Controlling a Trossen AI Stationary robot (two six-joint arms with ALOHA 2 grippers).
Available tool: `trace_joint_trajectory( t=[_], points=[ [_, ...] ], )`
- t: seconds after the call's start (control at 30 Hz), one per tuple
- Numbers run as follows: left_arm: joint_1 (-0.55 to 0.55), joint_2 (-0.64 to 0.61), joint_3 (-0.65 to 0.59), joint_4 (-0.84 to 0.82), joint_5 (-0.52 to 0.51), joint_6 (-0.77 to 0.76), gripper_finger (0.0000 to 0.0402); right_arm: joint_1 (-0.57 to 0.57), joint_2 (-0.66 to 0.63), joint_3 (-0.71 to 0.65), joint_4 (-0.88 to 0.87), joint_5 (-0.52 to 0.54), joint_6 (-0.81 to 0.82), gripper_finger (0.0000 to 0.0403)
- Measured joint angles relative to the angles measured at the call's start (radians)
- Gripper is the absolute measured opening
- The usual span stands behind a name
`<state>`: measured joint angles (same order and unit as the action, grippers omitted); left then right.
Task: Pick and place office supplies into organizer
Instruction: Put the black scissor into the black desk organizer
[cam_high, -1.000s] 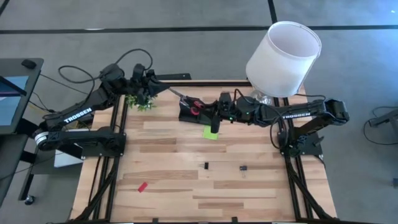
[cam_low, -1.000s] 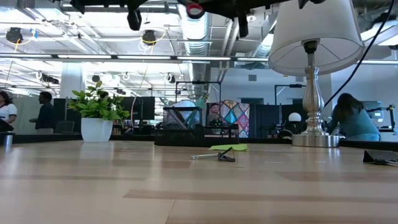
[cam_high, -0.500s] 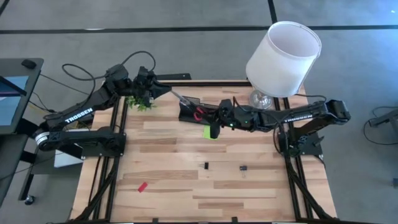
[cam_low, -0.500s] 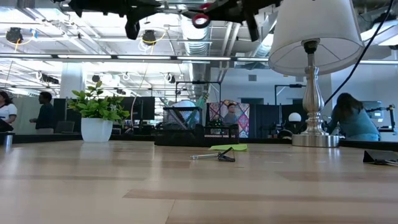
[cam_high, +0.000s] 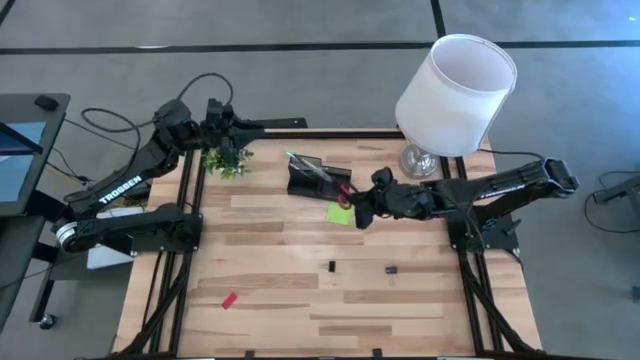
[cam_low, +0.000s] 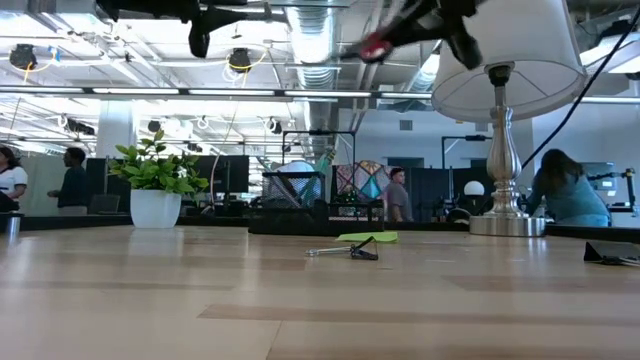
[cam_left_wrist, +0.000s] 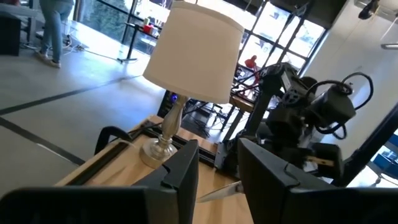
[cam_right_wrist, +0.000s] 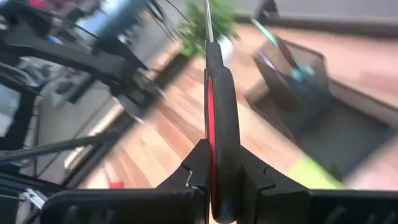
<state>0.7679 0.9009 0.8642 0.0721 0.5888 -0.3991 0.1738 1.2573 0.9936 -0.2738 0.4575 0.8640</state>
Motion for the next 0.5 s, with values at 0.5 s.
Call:
trace_joint_trajectory(
  t=[0.5],
  points=[
    [0.001, 0.000, 0.000, 0.001, -0.038, -0.002, 0.0107, -0.225, 0.166, 0.599, -0.786, -0.384, -0.041, 0.0026]
  ],
)
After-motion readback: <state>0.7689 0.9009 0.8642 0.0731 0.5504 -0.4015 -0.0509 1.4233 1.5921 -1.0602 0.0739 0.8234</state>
